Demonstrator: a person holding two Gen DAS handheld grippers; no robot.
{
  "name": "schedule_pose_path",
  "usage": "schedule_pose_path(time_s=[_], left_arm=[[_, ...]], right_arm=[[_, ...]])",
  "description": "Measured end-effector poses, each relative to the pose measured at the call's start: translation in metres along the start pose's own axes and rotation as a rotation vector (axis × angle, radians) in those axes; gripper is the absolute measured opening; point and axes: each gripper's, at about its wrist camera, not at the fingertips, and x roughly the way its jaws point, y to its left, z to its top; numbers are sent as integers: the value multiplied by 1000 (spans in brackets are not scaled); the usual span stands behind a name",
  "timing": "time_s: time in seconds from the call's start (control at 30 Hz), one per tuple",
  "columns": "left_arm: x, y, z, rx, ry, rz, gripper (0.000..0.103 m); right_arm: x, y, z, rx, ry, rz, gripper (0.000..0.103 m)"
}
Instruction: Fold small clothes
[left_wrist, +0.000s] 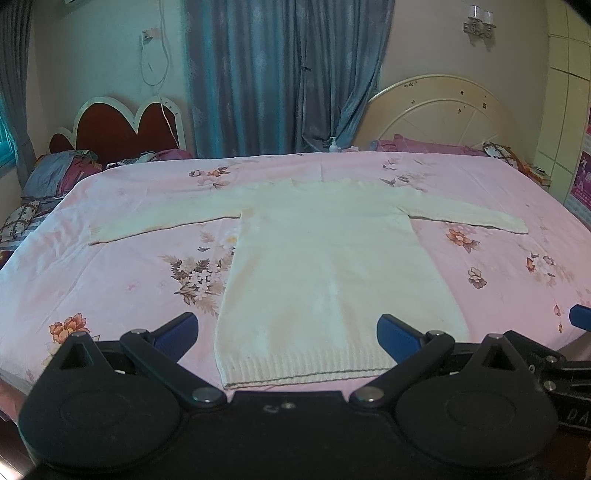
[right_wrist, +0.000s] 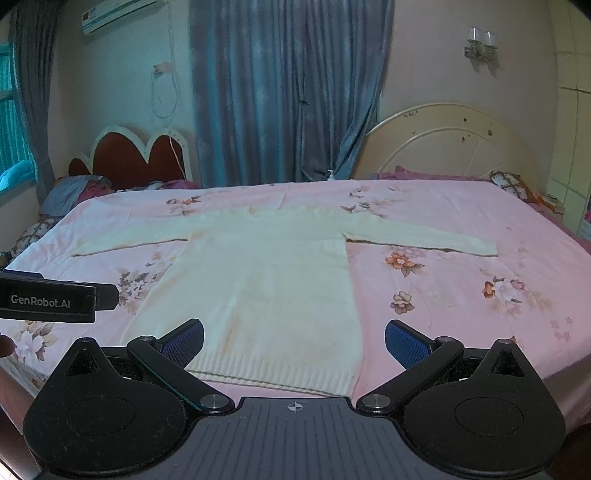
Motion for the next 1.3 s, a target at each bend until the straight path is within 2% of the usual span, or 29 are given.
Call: schedule_pose_path(time_s=[1.3], left_arm=[[0,2,-3,-7,-8,12,103]], right_arm=[[2,5,3,7,-4,-14,103]])
